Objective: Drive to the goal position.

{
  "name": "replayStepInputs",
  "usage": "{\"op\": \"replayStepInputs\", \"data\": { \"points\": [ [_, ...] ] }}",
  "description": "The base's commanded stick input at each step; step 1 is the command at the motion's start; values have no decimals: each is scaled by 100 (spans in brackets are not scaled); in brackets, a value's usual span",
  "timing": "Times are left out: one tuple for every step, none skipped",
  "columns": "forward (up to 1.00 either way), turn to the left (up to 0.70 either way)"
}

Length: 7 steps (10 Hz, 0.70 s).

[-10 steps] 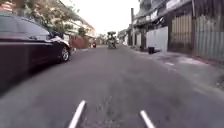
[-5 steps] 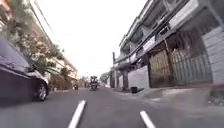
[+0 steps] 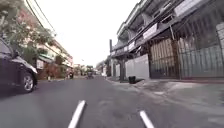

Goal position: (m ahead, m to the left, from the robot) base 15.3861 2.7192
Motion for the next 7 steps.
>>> {"op": "replayStepInputs", "data": {
  "points": [
    [100, 0],
    [100, 10],
    [100, 29],
    [100, 38],
    [100, 0],
    [100, 0],
    [100, 0]
  ]
}}
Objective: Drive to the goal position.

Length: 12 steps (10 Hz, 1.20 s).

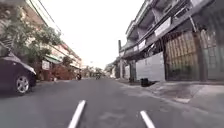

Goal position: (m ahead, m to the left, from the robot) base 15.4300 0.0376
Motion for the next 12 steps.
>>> {"op": "replayStepInputs", "data": {
  "points": [
    [100, 0],
    [100, 0],
    [100, 29],
    [100, 9],
    [100, 0],
    [100, 0],
    [100, 0],
    [100, 0],
    [100, 0],
    [100, 0],
    [100, 0],
    [100, 0]
  ]
}}
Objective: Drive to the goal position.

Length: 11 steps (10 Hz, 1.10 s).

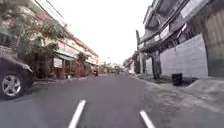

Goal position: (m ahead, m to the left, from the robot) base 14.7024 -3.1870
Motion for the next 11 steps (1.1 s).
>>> {"op": "replayStepInputs", "data": {
  "points": [
    [100, 0],
    [100, 0],
    [100, 0],
    [100, -14],
    [100, -40],
    [100, -40],
    [100, -40],
    [100, -3],
    [100, 0],
    [100, 0],
    [100, 0]
  ]
}}
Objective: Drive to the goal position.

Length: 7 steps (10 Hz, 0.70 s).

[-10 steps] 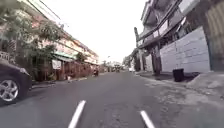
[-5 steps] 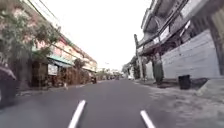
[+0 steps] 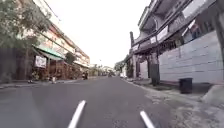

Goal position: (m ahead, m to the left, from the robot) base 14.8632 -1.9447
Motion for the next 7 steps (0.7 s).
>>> {"op": "replayStepInputs", "data": {
  "points": [
    [100, 0],
    [100, 0],
    [100, 0],
    [100, 0],
    [100, 0],
    [100, 0],
    [100, 0]
  ]
}}
